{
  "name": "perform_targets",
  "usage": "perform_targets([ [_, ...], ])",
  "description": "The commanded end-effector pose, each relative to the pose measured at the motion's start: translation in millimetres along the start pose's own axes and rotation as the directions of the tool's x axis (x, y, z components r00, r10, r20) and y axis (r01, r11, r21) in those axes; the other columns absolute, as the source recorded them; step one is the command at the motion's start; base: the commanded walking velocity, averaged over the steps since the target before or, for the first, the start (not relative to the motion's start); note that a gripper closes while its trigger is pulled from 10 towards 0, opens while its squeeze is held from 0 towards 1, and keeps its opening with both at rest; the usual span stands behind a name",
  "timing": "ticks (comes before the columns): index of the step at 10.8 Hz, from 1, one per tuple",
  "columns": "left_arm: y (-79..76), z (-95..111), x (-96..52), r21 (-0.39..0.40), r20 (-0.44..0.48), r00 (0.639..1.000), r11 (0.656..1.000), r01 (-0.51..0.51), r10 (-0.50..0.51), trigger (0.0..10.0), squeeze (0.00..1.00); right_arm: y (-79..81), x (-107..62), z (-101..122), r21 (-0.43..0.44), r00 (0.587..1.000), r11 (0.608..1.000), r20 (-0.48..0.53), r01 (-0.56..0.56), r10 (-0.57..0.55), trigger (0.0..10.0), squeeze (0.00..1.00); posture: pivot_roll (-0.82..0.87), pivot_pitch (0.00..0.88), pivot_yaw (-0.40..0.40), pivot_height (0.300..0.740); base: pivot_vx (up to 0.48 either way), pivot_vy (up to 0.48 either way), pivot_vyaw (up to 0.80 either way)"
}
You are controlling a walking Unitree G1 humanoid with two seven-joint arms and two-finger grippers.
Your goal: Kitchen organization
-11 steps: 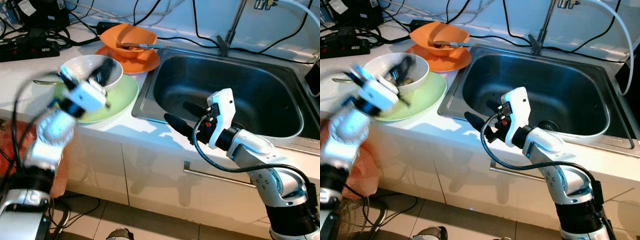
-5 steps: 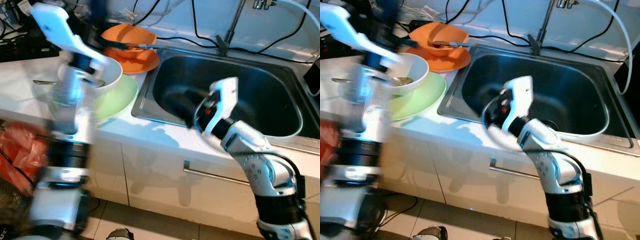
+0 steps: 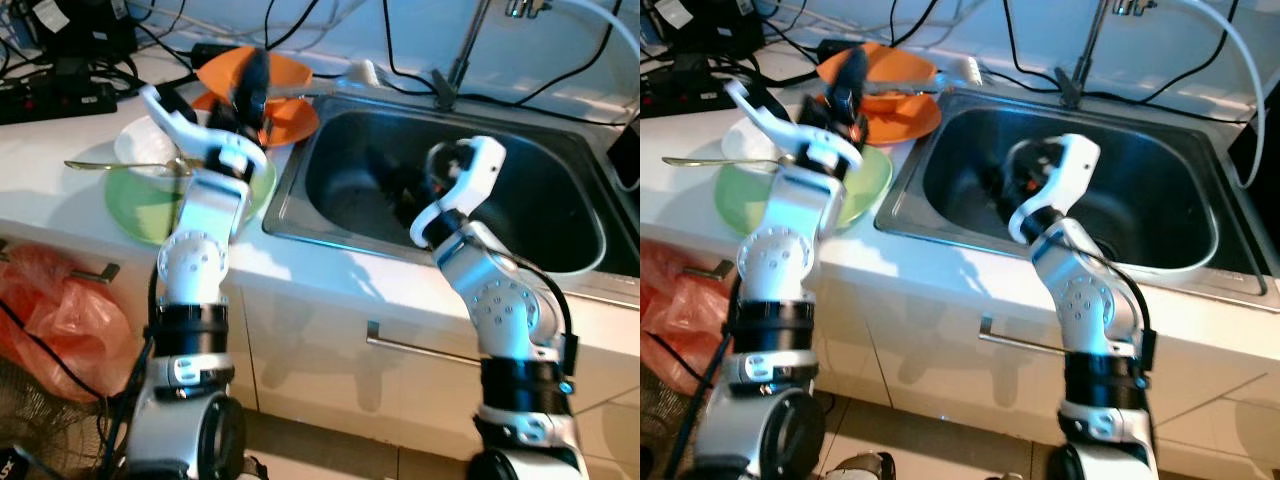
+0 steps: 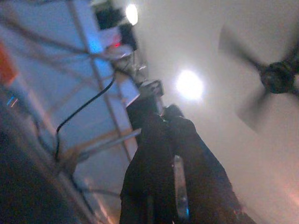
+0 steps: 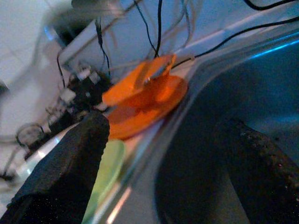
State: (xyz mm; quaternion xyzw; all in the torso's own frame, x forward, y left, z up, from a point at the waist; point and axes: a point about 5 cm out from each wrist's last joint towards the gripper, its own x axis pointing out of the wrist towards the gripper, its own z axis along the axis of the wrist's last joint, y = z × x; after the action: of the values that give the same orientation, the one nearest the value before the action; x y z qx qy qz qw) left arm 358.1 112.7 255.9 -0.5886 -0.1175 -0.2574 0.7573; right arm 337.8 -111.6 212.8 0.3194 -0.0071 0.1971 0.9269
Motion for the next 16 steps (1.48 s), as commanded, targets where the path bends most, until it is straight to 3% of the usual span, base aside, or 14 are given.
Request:
perform_targets([
  [1,1.3,-2.8,-1.5,-0.039,-0.019,1.000,0.999,-0.022,0.021,0.0,0.00,0.7,2.3,7.5,0.025,0.999,1.000,0.035,0.003,-0.004,10.0,0.00,0.06,0.074,-0.039,0.740,0.000,0.000,0.00],
  [4,12.2,-14.5,-7.0,-0.107,-0.064,0.994,0.990,-0.091,0.084,0.0,0.00,10.1,8.8,7.6,0.062,0.999,0.997,0.030,-0.037,0.035,10.0,0.00,0.06,0.079,-0.043,0.740,0.000,0.000,0.00],
  [10,11.3,-28.3,-7.2,-0.142,-0.126,0.988,0.984,-0.104,0.086,0.0,0.00,25.9,18.9,3.8,0.108,0.994,0.988,0.022,-0.106,0.104,10.0,0.00,0.06,0.079,-0.036,0.740,0.000,0.000,0.00],
  [11,10.8,-33.9,-8.2,-0.151,-0.138,0.987,0.983,-0.107,0.086,0.0,0.00,26.0,23.0,4.9,0.149,0.994,0.983,0.041,-0.105,0.100,10.0,0.00,0.06,0.078,-0.036,0.740,0.000,0.000,0.00],
  [12,10.0,-37.0,-9.5,-0.154,-0.147,0.986,0.983,-0.105,0.082,0.0,0.00,25.9,25.1,4.7,0.175,0.994,0.979,0.046,-0.106,0.099,9.3,0.00,0.06,0.078,-0.035,0.740,0.000,0.000,0.00],
  [14,8.2,-41.3,-12.4,-0.171,-0.166,0.984,0.980,-0.098,0.069,0.0,0.00,26.2,29.1,3.7,0.199,0.993,0.974,0.055,-0.109,0.100,0.0,0.00,0.06,0.080,-0.034,0.740,0.000,0.000,0.00],
  [16,7.5,-44.4,-13.7,-0.181,-0.175,0.982,0.979,-0.096,0.064,0.0,0.00,22.4,35.6,9.7,0.266,0.993,0.961,0.108,-0.081,0.054,0.0,0.00,0.06,0.081,-0.037,0.740,0.000,0.000,0.00],
])
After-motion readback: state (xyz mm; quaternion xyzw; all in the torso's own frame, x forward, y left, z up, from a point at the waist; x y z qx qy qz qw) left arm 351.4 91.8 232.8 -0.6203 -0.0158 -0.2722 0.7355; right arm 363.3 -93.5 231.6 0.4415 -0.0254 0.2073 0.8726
